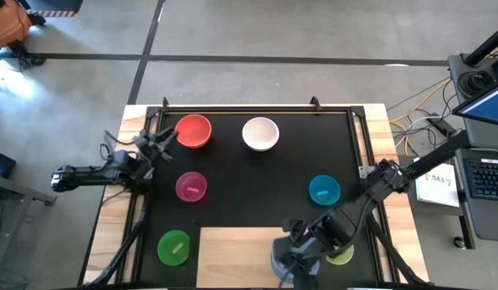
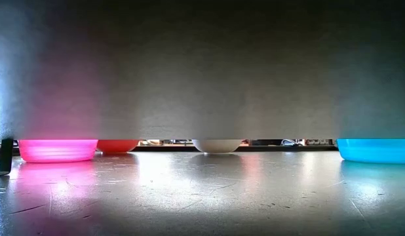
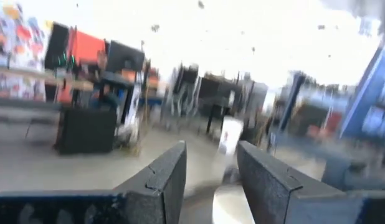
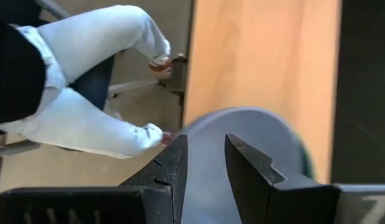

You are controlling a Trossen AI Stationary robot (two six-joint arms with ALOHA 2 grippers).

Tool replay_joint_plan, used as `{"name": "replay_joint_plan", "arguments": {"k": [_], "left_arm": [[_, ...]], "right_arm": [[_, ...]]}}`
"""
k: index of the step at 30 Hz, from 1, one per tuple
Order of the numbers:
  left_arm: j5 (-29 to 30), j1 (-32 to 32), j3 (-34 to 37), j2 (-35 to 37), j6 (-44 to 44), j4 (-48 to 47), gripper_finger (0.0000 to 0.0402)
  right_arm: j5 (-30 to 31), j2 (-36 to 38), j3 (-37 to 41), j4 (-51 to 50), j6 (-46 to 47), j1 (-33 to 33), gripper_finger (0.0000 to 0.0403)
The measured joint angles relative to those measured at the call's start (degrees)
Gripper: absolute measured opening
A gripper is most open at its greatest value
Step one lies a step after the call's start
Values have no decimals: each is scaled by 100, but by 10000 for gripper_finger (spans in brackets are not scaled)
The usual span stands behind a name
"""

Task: Place and stack bowls onto a shelf
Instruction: Stack the orange bowl on top of the blue bowl on the shelf

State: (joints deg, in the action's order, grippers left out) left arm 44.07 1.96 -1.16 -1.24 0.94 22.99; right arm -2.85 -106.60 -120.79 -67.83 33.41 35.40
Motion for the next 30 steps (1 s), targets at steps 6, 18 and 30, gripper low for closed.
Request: {"name": "replay_joint_plan", "arguments": {"k": [6,18,30], "left_arm": [[-611,-2,-381,-79,304,-402,126],[-411,4,-2507,-1773,1970,-5358,180],[-623,118,-3193,-3836,2670,-6160,247]], "right_arm": [[2,38,0,-346,2,-193,95],[4,47,2,-1055,-43,-284,95],[43,140,4,-1489,-450,-898,95]]}}
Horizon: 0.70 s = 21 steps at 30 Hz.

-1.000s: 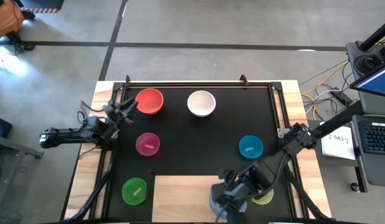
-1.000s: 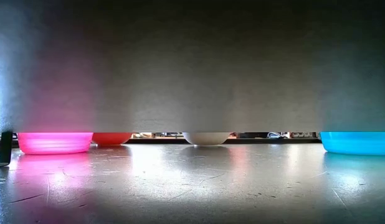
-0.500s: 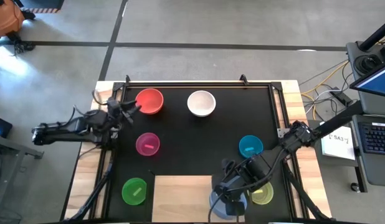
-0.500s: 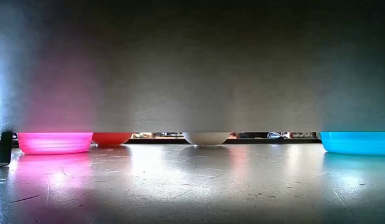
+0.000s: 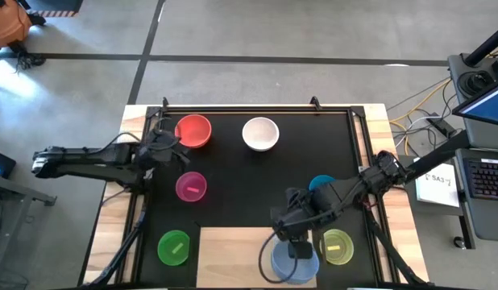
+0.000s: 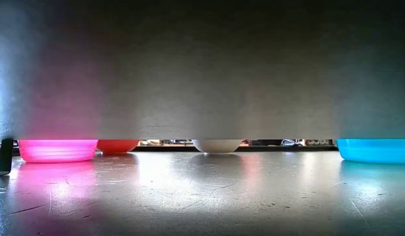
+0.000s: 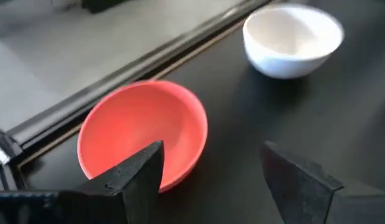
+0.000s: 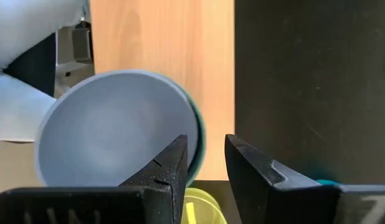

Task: Place and stack bowls onto a shelf
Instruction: Stack the orange bowl on top of the blue bowl on the shelf

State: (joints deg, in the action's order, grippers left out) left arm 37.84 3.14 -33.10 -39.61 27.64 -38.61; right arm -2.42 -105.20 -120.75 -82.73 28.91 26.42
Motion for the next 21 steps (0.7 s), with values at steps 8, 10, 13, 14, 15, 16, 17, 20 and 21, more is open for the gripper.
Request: {"name": "replay_joint_plan", "arguments": {"k": [8,10,13,14,15,16,17,20,21], "left_arm": [[-576,726,-139,-1313,-34,-23,248],[-567,979,-200,-1513,-181,-8,248],[-581,1353,-323,-1745,-319,-9,248],[-647,1464,-373,-1807,-342,-2,248],[-803,1568,-425,-1872,-389,3,248],[-976,1649,-479,-1944,-460,9,248],[-1174,1705,-537,-2021,-530,15,248],[-1364,1771,-693,-2250,-766,44,248],[-1369,1782,-753,-2338,-828,49,248]], "right_arm": [[0,118,0,-58,-195,-287,96],[0,126,0,-102,-210,-291,96],[-2,132,0,-102,-259,-290,96],[-4,132,0,-102,-257,-285,96],[-7,132,0,-104,-257,-285,96],[-9,132,0,-104,-257,-285,96],[-12,132,0,-104,-258,-285,96],[-13,133,0,-108,-263,-285,96],[-12,132,0,-108,-283,-285,96]]}}
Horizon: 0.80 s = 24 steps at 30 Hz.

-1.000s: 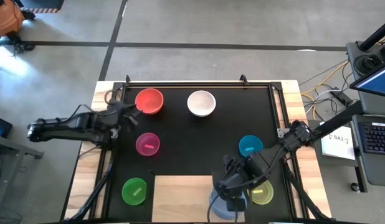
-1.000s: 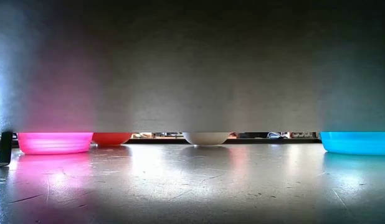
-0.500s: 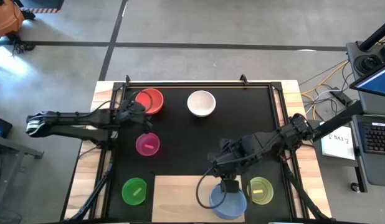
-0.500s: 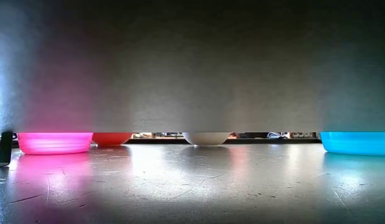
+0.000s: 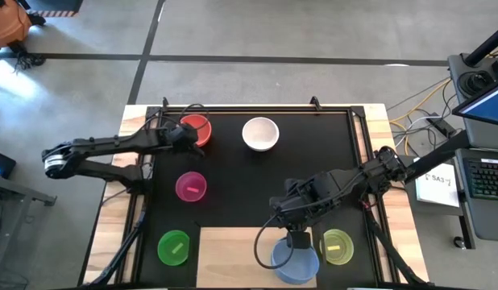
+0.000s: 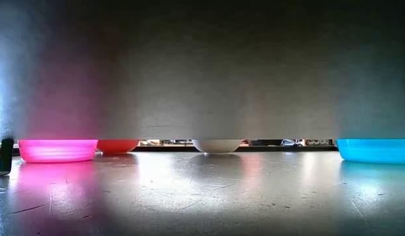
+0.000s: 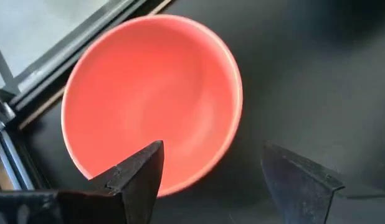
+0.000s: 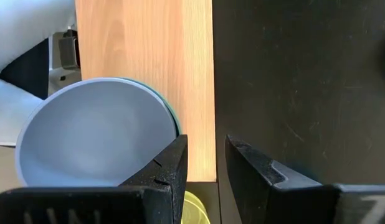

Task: Place and stack bowls onto a shelf
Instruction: Stack the orange bowl on top of the blue bowl on the shelf

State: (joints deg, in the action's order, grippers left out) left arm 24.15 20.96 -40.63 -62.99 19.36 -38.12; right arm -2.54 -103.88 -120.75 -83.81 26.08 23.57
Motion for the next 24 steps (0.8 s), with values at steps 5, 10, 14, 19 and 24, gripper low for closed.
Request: {"name": "replay_joint_plan", "arguments": {"k": [5,10,14,19,24], "left_arm": [[-187,63,-232,-516,-300,17,248],[-185,206,-289,-1104,-408,161,248],[-179,254,-267,-1450,-534,416,248],[255,250,-248,-1726,-490,638,246],[462,255,-242,-1947,-527,627,225]], "right_arm": [[1,0,0,-2,-79,0,96],[4,1,0,-2,-216,0,96],[5,0,0,-2,-300,0,96],[15,0,0,0,-339,0,96],[17,0,0,0,-360,0,96]]}}
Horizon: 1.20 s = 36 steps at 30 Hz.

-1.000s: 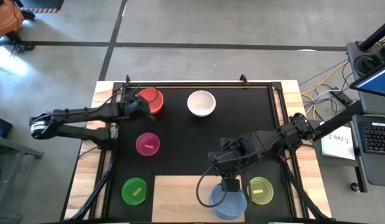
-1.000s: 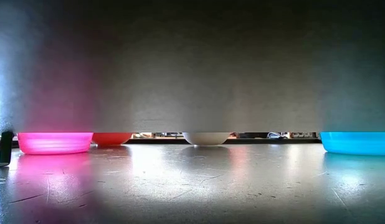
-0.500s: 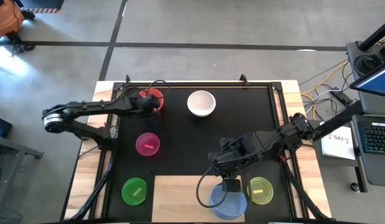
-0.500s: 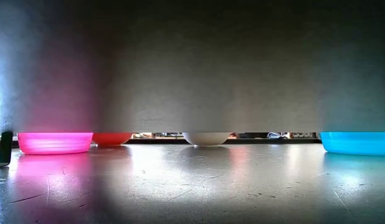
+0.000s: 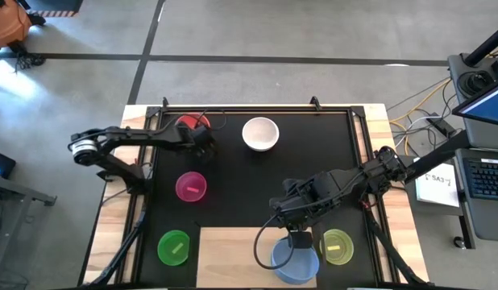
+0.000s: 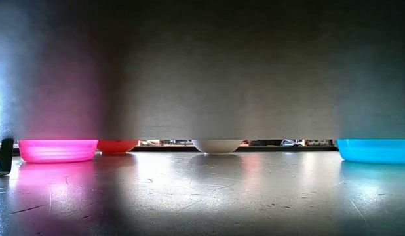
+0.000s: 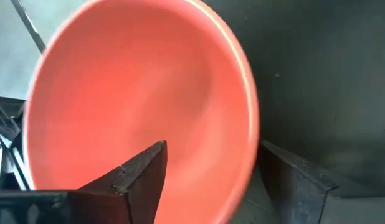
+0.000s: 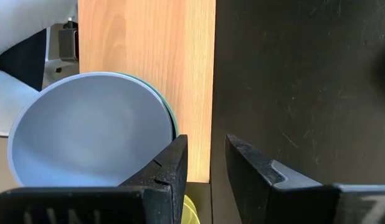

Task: Place and stack bowls onto a shelf
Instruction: Stack the orange bowl on top of the blue bowl on the shelf

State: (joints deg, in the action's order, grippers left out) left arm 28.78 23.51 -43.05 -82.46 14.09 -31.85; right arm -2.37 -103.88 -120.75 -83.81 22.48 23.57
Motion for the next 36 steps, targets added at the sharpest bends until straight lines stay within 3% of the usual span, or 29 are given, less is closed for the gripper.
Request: {"name": "replay_joint_plan", "arguments": {"k": [7,17,22,31,36], "left_arm": [[-78,-5,-8,-153,206,-105,202],[994,-5,-9,-109,931,-953,201],[842,-5,-9,-128,939,-1066,201],[-397,-5,-7,-367,395,-1067,201],[-84,-5,-7,-468,387,-1065,201]], "right_arm": [[4,0,0,4,-22,0,96],[101,0,0,7,-72,0,96],[101,0,0,7,-72,0,96],[101,0,0,7,-66,0,96],[101,0,0,7,-66,0,96]]}}
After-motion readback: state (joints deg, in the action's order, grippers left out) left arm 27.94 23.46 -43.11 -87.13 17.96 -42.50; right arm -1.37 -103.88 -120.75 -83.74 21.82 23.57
